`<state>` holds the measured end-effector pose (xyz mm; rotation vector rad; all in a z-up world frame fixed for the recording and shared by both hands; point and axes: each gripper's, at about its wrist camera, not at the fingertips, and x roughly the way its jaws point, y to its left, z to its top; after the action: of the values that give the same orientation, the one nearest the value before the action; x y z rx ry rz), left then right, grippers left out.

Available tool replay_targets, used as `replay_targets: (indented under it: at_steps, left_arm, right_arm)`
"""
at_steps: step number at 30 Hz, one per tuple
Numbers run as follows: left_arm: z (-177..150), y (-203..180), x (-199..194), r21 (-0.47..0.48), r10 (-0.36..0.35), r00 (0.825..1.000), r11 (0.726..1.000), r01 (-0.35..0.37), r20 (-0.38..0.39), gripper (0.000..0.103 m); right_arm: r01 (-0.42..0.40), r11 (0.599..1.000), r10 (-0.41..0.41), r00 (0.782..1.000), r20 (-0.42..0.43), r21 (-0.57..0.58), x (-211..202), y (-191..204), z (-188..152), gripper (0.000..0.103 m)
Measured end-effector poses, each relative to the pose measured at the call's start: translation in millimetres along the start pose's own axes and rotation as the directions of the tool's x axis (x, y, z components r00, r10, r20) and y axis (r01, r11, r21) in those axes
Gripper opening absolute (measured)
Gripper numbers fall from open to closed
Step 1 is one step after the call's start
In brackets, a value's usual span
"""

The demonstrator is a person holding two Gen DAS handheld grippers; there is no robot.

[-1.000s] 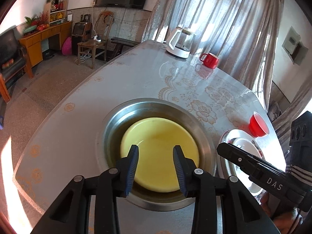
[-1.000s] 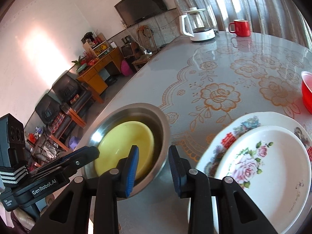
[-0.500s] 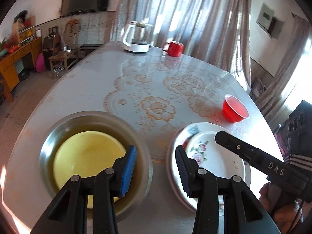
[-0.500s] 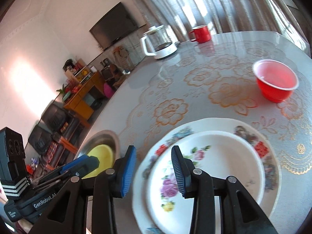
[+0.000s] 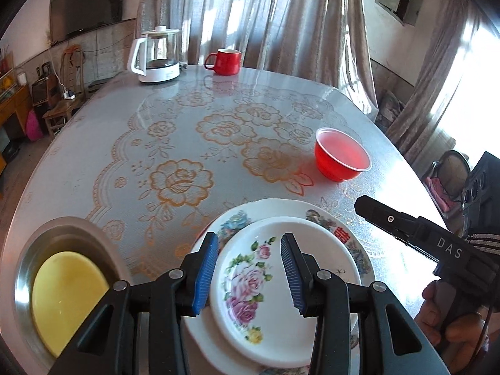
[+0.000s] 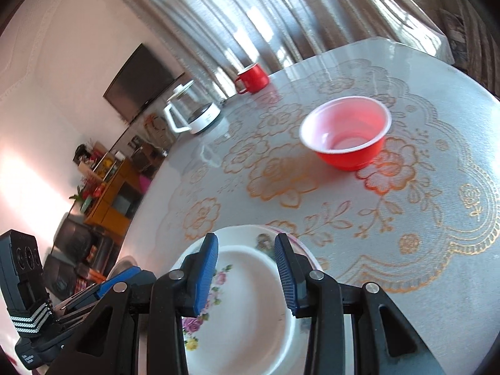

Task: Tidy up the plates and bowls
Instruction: 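Move the open left tool to the red plastic bowl's rim, then close the left tool on the red bowl's rim and lift it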

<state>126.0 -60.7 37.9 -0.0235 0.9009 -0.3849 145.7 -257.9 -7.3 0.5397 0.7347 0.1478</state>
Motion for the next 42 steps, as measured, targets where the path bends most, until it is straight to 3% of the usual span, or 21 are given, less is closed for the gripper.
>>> replay_targets:
  at_steps: [21, 29, 39, 42]
  left_arm:
    - [38.5, -44.3, 63.6, 0.015, -0.061, 0.994, 0.998, 0.062, -0.089, 0.042]
    - [63.8, -65.5, 94.7, -0.005, -0.107, 0.989, 0.994, 0.107, -0.106, 0.042]
    - [97.0, -80.4, 145.7, -0.072, -0.146, 0.981, 0.988, 0.137, -0.131, 0.042]
    - [103.7, -90.3, 162.1, -0.068, -0.155, 0.979, 0.987, 0.147, -0.134, 0.041]
  right_arm:
    - [0.123, 0.984, -0.134, 0.988, 0.081, 0.126, -25.0, -81.9, 42.2, 0.037]
    - [0.156, 0.98, -0.168, 0.982, 0.09, 0.124, -6.7, -97.9, 65.9, 0.036]
    - [0.2, 0.971, -0.207, 0.978, 0.041, 0.129, 37.8, -111.0, 94.3, 0.03]
    - [0.212, 0.969, -0.216, 0.976, 0.026, 0.125, 46.7, -114.4, 96.5, 0.023]
